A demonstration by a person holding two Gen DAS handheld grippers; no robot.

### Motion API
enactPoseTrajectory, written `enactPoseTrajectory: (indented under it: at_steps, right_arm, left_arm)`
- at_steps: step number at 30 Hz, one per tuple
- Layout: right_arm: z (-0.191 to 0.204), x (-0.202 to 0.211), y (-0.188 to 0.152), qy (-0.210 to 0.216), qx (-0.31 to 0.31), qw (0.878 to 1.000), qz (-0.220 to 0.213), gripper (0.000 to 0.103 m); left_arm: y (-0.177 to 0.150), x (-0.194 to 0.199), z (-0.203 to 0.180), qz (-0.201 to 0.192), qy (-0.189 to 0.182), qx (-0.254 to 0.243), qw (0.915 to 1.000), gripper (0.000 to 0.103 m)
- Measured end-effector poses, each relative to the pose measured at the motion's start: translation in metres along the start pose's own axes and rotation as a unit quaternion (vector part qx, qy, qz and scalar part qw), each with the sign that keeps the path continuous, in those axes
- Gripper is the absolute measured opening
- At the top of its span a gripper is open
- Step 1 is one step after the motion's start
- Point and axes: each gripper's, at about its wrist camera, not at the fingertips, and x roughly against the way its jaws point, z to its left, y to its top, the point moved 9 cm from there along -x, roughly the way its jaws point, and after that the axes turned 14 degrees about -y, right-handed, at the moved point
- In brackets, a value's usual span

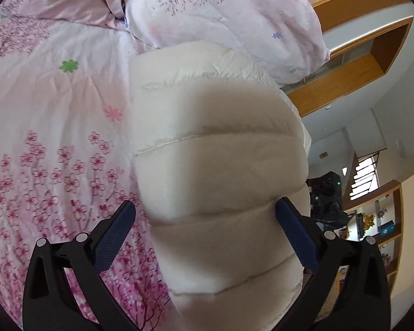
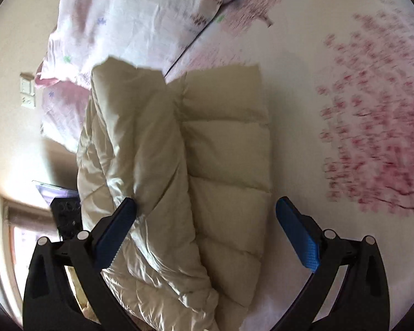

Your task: Fold large clothes

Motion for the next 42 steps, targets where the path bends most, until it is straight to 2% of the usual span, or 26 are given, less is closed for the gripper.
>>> enactPoseTrajectory:
  at_steps: [4,12,16,19,22,23,24,25,27,28,30,33,35,42]
  right_arm:
    - [0.014,-0.010,-0.007,0.033,0.025,0.999,0.022,0.101]
    - [0.037,-0.019,-0.012,0.031,0.086,0.995,0.044,0.101]
    - [0.039,-0.018,-0.012,0.049,0.091,0.993,0.051,0.101]
    - [0.040,-0.017,-0.015,0.044,0.098,0.993,0.043,0.101]
    - [0.050,-0.019,-0.024,0.050,0.117,0.991,0.041,0.101]
    - [0.054,-0.021,-0.028,0.057,0.118,0.990,0.044,0.095]
    - [0.057,-0.022,-0.029,0.064,0.115,0.990,0.047,0.085]
    - [0.058,-0.024,-0.029,0.074,0.109,0.990,0.050,0.081]
    - [0.058,-0.024,-0.029,0.097,0.091,0.990,0.051,0.061]
    - [0.058,-0.023,-0.029,0.104,0.086,0.990,0.048,0.058]
    - [0.059,-0.018,-0.031,0.110,0.085,0.990,0.038,0.045]
    - [0.066,-0.006,-0.034,0.104,0.088,0.990,0.019,0.032]
    - [0.077,0.004,-0.034,0.096,0.097,0.991,0.005,0.028]
    - [0.144,0.018,-0.034,0.102,0.159,0.982,-0.020,0.025]
  left_arm:
    - [0.002,-0.011,0.000,0.011,-0.016,0.006,0.9998,0.102]
    - [0.004,-0.022,0.004,0.026,-0.047,0.026,0.9982,0.102]
    - [0.007,-0.026,0.006,0.030,-0.062,0.035,0.9970,0.102]
    - [0.004,-0.022,0.006,0.030,-0.063,0.033,0.9970,0.102]
    - [0.001,-0.019,0.005,0.029,-0.070,0.031,0.9967,0.096]
    - [0.001,-0.019,0.004,0.028,-0.071,0.030,0.9967,0.092]
    - [0.002,-0.018,0.003,0.025,-0.070,0.026,0.9969,0.088]
    - [0.002,-0.017,0.001,0.022,-0.068,0.021,0.9972,0.086]
    - [0.004,-0.015,-0.002,0.017,-0.066,0.017,0.9975,0.075]
    - [0.004,-0.013,-0.003,0.013,-0.067,0.013,0.9976,0.071]
    - [0.004,-0.010,-0.006,0.009,-0.066,0.004,0.9978,0.061]
    - [0.004,-0.005,-0.014,0.004,-0.066,-0.014,0.9977,0.051]
    - [0.006,0.000,-0.020,-0.001,-0.069,-0.021,0.9974,0.046]
    - [0.033,0.055,-0.032,-0.051,-0.056,-0.054,0.9957,0.042]
